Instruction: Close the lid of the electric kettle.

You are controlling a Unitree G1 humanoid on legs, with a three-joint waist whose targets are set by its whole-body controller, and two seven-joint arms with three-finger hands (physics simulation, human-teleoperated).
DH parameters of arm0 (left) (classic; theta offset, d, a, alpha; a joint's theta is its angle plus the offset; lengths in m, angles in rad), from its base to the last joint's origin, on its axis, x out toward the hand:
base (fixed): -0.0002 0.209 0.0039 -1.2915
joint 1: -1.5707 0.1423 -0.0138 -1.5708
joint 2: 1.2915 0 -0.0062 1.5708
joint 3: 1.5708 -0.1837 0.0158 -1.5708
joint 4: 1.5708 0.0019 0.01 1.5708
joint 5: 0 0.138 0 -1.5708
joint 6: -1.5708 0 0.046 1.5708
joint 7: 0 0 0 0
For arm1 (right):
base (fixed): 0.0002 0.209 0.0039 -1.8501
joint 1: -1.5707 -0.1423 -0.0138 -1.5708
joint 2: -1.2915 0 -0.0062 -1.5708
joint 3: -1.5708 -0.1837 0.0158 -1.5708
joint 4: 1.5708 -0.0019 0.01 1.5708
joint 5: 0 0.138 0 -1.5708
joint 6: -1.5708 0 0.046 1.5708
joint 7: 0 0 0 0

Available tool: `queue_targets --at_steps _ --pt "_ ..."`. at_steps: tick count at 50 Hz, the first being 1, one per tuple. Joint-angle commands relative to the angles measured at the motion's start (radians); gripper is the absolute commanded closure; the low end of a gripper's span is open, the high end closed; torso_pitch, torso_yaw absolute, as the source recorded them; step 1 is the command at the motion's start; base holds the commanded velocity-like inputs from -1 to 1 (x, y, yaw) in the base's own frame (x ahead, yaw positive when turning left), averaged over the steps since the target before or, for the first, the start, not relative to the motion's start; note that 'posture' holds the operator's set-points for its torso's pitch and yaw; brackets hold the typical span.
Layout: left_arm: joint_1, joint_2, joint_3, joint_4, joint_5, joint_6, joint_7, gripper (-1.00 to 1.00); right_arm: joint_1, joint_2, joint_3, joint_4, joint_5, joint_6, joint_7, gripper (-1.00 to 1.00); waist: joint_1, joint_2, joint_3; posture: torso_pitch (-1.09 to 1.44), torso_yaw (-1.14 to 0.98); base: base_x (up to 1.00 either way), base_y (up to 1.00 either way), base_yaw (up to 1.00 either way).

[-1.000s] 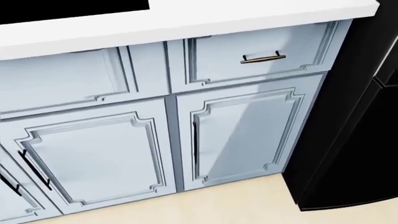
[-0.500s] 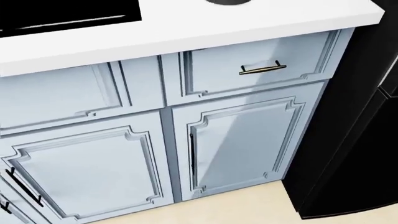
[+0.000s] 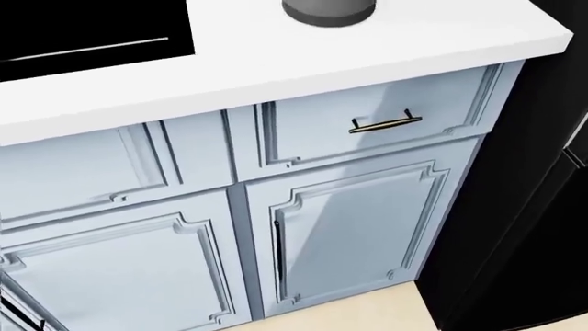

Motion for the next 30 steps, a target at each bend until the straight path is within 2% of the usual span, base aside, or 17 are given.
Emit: queue_targets --at_steps 1,6,8,9,10,12,14,18,20,21,22,23,24,26,30 --pt "-0.013 0.037 0.016 -0.030 -0.004 -0.031 -0.006 -1.00 -0.012 -0.028 -0.028 0.007 -0.012 -0.029 -0.015 -1.00 -0.003 0.008 -0.016 0.00 0.00 0.10 0.00 0.00" --pt "-0.013 0.037 0.017 -0.029 -0.005 -0.031 -0.006 -1.00 -0.007 -0.023 -0.022 0.007 -0.022 -0.037 -0.010 -1.00 0.000 -0.036 -0.012 0.00 0.00 0.10 0.00 0.00" --pt "-0.012 0.036 0.016 -0.030 -0.004 -0.031 -0.006 -1.00 -0.006 -0.021 -0.023 0.006 -0.024 -0.038 -0.007 -1.00 0.003 -0.071 -0.018 0.00 0.00 0.10 0.00 0.00" --pt "-0.013 0.038 0.018 -0.030 -0.006 -0.030 -0.005 -1.00 -0.007 -0.022 -0.022 0.007 -0.025 -0.039 -0.007 -1.00 0.002 -0.103 -0.026 0.00 0.00 0.10 0.00 0.00" --pt "-0.013 0.039 0.020 -0.030 -0.009 -0.028 -0.004 -1.00 -0.007 -0.020 -0.020 0.006 -0.028 -0.039 -0.006 -1.00 -0.003 -0.069 -0.016 0.00 0.00 0.10 0.00 0.00" --pt "-0.012 0.038 0.018 -0.031 -0.007 -0.030 -0.005 -1.00 -0.009 -0.022 -0.022 0.008 -0.026 -0.038 -0.006 -1.00 -0.008 -0.082 -0.012 0.00 0.00 0.10 0.00 0.00" --pt "-0.012 0.038 0.018 -0.032 -0.008 -0.030 -0.004 -1.00 -0.011 -0.025 -0.026 0.007 -0.019 -0.032 -0.009 -1.00 -0.014 -0.071 -0.018 0.00 0.00 0.10 0.00 0.00" --pt "-0.011 0.038 0.020 -0.031 -0.007 -0.030 -0.006 -1.00 -0.011 -0.029 -0.027 0.008 -0.013 -0.030 -0.014 -1.00 -0.016 -0.035 -0.005 0.00 0.00 0.10 0.00 0.00" --pt "-0.011 0.035 0.017 -0.032 -0.006 -0.031 -0.007 -1.00 -0.010 -0.027 -0.026 0.009 -0.014 -0.033 -0.014 -1.00 -0.020 -0.004 -0.007 0.00 0.00 0.10 0.00 0.00" --pt "-0.011 0.035 0.017 -0.031 -0.005 -0.032 -0.007 -1.00 -0.009 -0.025 -0.026 0.008 -0.015 -0.035 -0.014 -1.00 -0.021 0.026 -0.017 0.00 0.00 0.09 0.00 0.00" --pt "-0.011 0.035 0.017 -0.031 -0.005 -0.031 -0.007 -1.00 -0.009 -0.024 -0.026 0.008 -0.015 -0.035 -0.014 -1.00 -0.020 0.019 -0.021 0.00 0.00 0.09 0.00 0.00" --pt "-0.010 0.037 0.020 -0.031 -0.007 -0.029 -0.007 -1.00 -0.010 -0.026 -0.026 0.009 -0.015 -0.035 -0.015 -1.00 -0.009 0.011 -0.015 0.00 0.00 0.09 0.00 0.00" --pt "-0.010 0.039 0.024 -0.031 -0.010 -0.026 -0.006 -1.00 -0.009 -0.026 -0.025 0.010 -0.017 -0.037 -0.013 -1.00 -0.010 0.020 -0.011 0.00 0.00 0.10 0.00 0.00" --pt "-0.009 0.039 0.024 -0.031 -0.009 -0.026 -0.006 -1.00 -0.009 -0.030 -0.030 0.011 -0.011 -0.032 -0.015 -1.00 -0.003 0.008 -0.017 0.00 0.00 0.10 0.00 0.00" --pt "-0.010 0.038 0.021 -0.030 -0.008 -0.028 -0.005 -1.00 -0.008 -0.028 -0.025 0.009 -0.013 -0.035 -0.017 -1.00 -0.001 -0.023 -0.013 0.00 0.00 0.10 0.00 0.00"
